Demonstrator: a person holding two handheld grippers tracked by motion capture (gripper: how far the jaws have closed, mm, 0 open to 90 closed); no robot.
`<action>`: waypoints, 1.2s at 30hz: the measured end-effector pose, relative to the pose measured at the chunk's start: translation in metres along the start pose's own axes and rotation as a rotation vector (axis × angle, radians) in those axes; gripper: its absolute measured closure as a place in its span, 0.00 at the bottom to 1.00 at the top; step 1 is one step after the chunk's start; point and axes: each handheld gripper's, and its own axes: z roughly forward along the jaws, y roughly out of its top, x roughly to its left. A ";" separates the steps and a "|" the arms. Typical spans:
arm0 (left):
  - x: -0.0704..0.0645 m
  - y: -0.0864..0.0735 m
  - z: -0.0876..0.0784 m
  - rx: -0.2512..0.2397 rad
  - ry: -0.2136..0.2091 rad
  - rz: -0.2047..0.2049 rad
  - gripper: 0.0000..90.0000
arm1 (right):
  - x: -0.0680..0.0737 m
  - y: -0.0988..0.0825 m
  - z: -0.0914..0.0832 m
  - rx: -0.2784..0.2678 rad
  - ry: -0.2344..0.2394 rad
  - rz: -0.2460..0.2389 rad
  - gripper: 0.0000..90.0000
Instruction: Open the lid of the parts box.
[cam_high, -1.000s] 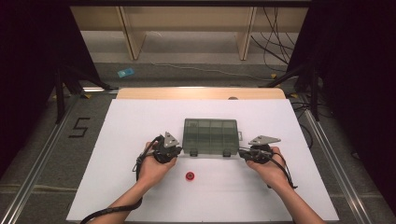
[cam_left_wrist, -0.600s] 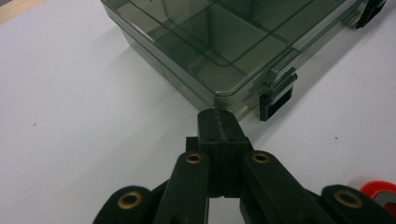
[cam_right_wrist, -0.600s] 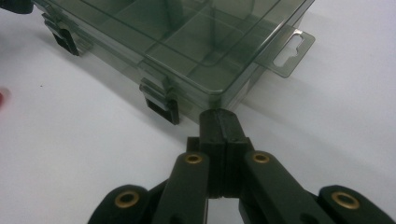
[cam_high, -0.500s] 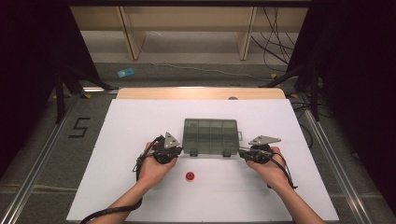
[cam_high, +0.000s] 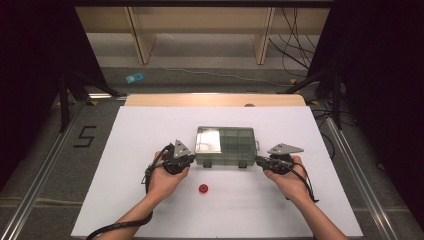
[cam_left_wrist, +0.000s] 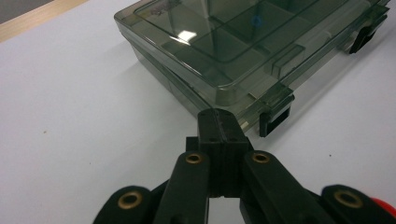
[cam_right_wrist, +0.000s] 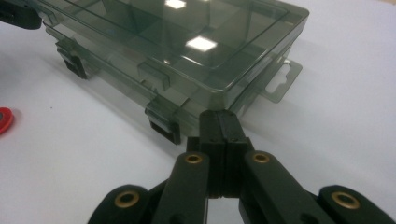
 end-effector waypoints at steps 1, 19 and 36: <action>0.000 0.000 0.000 0.000 0.000 0.000 1.00 | 0.000 0.000 0.000 0.000 0.000 0.000 1.00; -0.003 0.015 0.002 -0.093 0.046 -0.001 1.00 | 0.001 0.007 -0.006 -0.112 -0.036 -0.015 1.00; -0.001 0.030 0.003 -0.179 0.068 -0.063 1.00 | 0.003 0.016 -0.003 -0.226 -0.064 0.015 1.00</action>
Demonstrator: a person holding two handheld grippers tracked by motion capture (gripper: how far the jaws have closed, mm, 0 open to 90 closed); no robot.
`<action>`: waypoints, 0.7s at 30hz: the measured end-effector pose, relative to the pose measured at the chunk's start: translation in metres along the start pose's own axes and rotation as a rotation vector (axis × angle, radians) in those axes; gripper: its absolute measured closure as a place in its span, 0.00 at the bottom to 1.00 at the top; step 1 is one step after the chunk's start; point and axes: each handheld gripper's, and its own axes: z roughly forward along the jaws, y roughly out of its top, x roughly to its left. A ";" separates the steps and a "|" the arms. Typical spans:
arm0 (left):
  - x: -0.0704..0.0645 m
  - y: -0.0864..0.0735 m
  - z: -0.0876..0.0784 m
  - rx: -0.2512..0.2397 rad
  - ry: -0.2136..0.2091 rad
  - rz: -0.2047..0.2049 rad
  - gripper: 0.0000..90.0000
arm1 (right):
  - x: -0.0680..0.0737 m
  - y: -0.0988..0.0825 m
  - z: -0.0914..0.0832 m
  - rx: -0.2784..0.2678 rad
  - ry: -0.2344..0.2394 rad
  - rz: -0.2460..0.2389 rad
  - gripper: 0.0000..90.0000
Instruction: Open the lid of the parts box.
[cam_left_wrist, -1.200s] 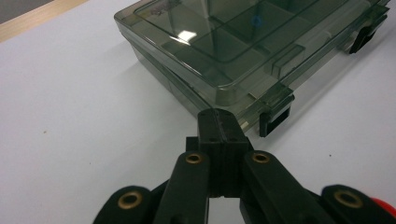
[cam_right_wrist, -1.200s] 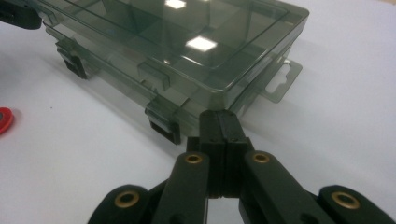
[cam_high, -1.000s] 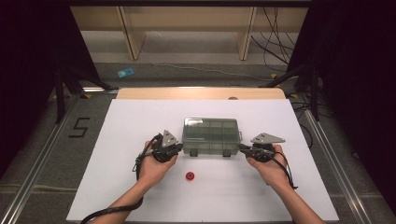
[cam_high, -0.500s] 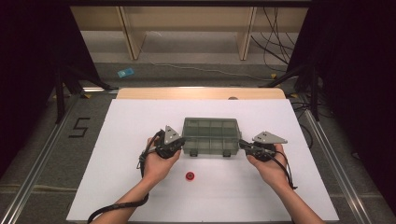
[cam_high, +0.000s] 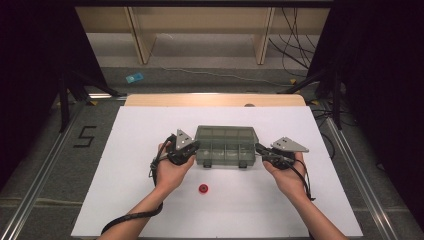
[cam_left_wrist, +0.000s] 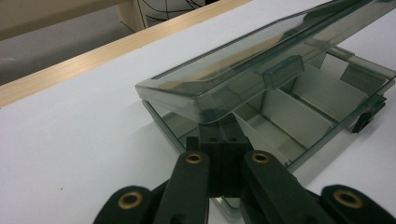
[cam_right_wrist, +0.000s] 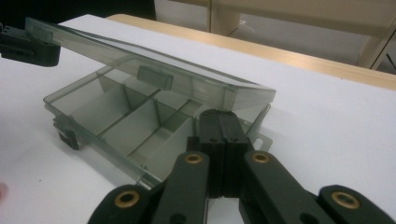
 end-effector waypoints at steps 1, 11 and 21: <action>0.000 0.000 0.000 0.000 0.000 0.000 1.00 | 0.001 0.000 0.001 -0.001 0.001 0.007 1.00; 0.005 0.007 0.001 -0.035 0.010 -0.026 1.00 | 0.002 0.007 0.003 -0.051 -0.011 0.006 1.00; 0.007 0.013 0.003 -0.048 0.016 -0.032 1.00 | 0.003 0.011 0.005 -0.057 -0.019 -0.001 0.93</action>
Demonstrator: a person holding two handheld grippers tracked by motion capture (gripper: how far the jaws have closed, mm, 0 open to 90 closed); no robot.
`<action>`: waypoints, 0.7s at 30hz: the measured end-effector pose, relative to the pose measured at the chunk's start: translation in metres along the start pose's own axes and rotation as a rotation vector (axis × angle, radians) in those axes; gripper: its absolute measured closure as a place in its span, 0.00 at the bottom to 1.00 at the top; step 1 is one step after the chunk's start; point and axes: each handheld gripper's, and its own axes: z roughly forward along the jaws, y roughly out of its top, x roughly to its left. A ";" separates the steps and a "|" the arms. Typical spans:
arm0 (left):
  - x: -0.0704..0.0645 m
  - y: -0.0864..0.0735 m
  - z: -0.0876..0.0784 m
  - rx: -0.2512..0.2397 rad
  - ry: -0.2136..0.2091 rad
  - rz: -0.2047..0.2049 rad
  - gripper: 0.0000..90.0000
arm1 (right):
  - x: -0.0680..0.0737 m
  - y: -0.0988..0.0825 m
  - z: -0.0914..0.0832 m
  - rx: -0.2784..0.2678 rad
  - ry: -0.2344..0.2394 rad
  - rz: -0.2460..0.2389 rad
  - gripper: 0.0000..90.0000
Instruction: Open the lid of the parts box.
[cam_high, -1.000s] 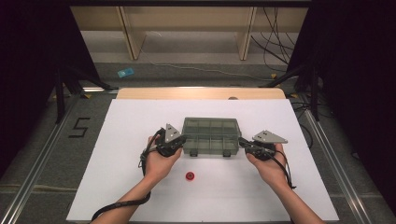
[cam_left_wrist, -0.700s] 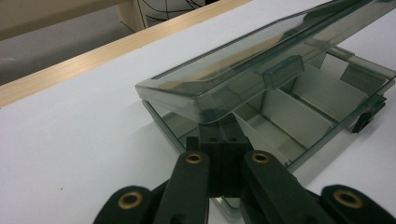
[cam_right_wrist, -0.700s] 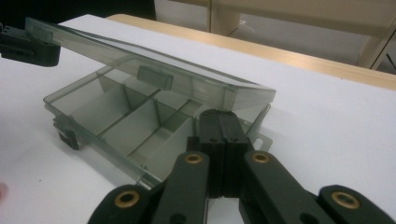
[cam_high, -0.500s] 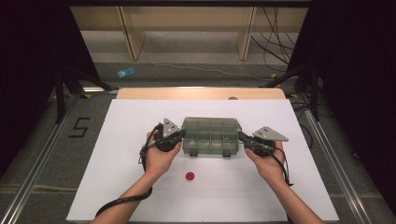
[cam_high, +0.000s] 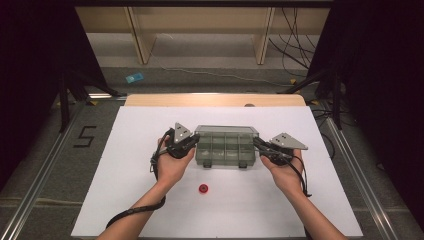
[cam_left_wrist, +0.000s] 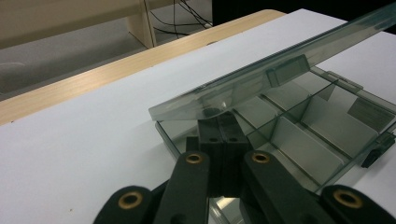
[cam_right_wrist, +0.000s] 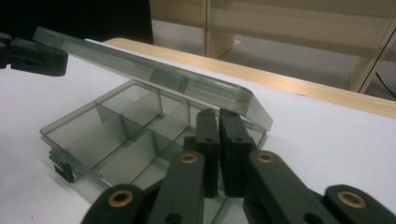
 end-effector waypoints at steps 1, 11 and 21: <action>0.000 0.000 0.000 -0.002 0.001 -0.001 1.00 | -0.001 0.000 -0.001 0.009 -0.020 -0.025 0.90; 0.001 0.001 0.000 -0.009 0.004 0.000 1.00 | 0.001 -0.005 0.007 -0.031 -0.129 -0.109 0.60; 0.000 0.001 0.002 -0.014 0.008 0.003 1.00 | -0.003 -0.003 0.015 -0.077 -0.161 -0.141 0.73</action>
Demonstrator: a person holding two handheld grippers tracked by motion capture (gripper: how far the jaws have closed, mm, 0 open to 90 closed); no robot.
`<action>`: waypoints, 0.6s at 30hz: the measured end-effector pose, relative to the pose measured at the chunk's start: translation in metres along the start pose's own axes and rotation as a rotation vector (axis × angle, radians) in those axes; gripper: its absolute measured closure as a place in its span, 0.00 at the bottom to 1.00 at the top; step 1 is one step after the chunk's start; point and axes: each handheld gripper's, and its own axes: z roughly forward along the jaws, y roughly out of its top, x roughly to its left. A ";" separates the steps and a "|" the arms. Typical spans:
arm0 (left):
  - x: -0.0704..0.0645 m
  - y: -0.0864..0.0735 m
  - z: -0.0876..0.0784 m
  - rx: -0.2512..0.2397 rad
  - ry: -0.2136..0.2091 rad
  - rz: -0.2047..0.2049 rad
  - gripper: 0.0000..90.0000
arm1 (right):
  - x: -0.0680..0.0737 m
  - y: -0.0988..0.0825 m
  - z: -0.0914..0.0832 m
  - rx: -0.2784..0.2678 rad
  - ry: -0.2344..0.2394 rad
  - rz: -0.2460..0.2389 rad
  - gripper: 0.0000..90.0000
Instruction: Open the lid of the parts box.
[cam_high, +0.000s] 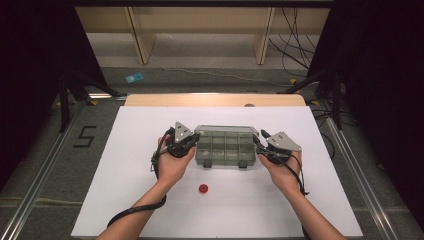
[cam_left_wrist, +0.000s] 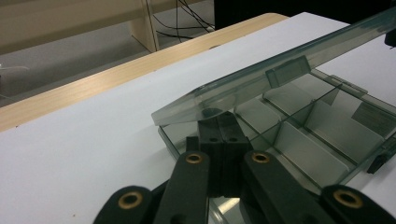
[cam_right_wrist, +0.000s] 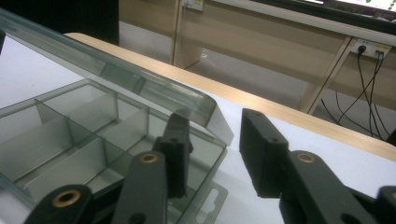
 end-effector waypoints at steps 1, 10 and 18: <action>-0.001 0.000 0.001 -0.001 0.000 0.000 1.00 | 0.001 0.000 0.001 0.003 0.004 0.007 0.74; -0.001 0.001 0.000 -0.005 0.011 0.008 1.00 | 0.003 0.005 0.003 -0.002 -0.028 0.018 0.89; 0.002 0.000 0.000 -0.007 0.026 0.023 0.99 | 0.005 0.009 0.005 -0.001 -0.056 0.026 0.93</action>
